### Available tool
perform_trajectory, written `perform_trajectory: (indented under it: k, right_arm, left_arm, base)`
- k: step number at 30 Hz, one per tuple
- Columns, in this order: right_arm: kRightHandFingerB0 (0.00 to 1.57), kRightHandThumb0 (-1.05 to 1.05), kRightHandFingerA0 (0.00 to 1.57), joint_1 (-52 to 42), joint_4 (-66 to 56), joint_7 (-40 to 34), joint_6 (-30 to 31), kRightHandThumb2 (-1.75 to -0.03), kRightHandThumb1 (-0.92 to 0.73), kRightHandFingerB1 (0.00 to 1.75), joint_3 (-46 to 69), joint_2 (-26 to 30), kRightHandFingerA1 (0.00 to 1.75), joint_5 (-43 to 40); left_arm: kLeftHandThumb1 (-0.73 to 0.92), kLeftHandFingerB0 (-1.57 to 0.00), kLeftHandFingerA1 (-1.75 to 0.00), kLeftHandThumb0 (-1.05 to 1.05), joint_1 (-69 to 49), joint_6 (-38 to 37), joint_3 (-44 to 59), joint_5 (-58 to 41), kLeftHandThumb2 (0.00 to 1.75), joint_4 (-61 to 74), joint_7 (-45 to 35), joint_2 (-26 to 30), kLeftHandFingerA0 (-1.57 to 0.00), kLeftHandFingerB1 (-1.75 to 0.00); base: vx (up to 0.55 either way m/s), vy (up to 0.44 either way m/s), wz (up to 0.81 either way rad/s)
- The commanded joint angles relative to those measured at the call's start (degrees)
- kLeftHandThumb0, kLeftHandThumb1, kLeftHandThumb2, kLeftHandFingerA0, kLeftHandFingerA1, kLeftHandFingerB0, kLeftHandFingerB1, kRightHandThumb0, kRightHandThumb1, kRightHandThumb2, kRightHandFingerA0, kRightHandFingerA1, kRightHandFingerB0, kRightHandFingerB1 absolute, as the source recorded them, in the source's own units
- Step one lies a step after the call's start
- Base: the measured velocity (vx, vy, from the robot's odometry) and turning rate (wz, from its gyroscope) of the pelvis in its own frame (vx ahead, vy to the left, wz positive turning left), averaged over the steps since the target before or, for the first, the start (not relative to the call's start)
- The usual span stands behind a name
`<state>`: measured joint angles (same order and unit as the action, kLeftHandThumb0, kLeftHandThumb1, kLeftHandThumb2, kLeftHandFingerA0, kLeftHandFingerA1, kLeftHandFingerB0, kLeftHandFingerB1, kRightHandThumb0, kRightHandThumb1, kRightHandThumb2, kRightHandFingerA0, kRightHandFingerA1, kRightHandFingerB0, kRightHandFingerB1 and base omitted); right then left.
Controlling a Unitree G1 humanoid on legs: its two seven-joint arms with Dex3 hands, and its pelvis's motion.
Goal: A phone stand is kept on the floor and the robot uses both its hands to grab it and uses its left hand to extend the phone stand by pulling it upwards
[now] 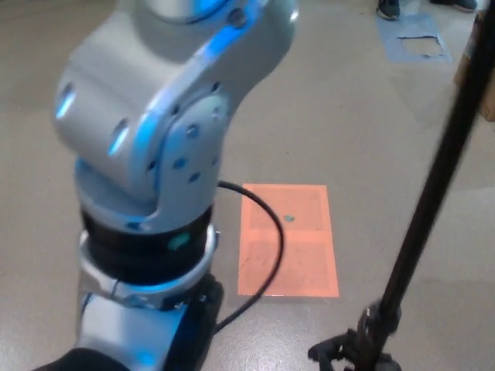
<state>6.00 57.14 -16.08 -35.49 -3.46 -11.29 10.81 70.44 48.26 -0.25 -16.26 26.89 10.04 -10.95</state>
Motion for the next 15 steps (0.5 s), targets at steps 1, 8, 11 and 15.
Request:
perform_trajectory:
  k: [1, 8, 11, 15]
  right_arm:
    - [0.66, -0.76, 0.83, -2.01, -6.55, 3.54, -0.43, -0.62, -0.73, 0.62, -0.43, 1.35, 0.92, -1.51]
    - [0.53, -0.82, 0.57, -6.13, -22.62, 7.85, 4.51, -0.63, -0.74, 0.54, -2.46, 4.6, 0.85, -0.89]
    - [0.53, -0.77, 0.54, -8.21, -30.43, 9.41, 6.69, -0.62, -0.72, 0.54, -3.1, 5.72, 0.81, -1.15]
    - [0.5, -0.78, 0.57, -10.5, -37.74, 10.68, 10.07, -0.62, -0.73, 0.51, -3.4, 7.23, 0.77, -0.73]
  left_arm:
    - [0.55, -0.05, -0.12, -0.95, -4.43, 5.68, -1.99, -0.97, 0.96, 4.81, -1.82, 2.43, 0.0, -0.01]
    - [0.53, 0.0, -0.09, -0.92, -15.12, 6.45, -1.78, -3.5, 0.93, 11.26, -2.69, 1.82, 0.0, -0.04]
    - [0.45, -0.01, -0.26, -0.78, -23.58, 5.51, -2.7, -4.84, 0.91, 15.36, -2.47, 0.63, -0.02, -0.21]
    - [0.52, -0.09, -0.24, -0.86, -33.38, 4.25, -5.04, -4.28, 0.93, 20.24, -1.61, 0.4, -0.06, -0.15]
  base:
    - [0.0, 0.0, 0.0]
    - [0.0, 0.0, 0.0]
    - [0.0, 0.0, 0.0]
    - [0.0, 0.0, 0.0]
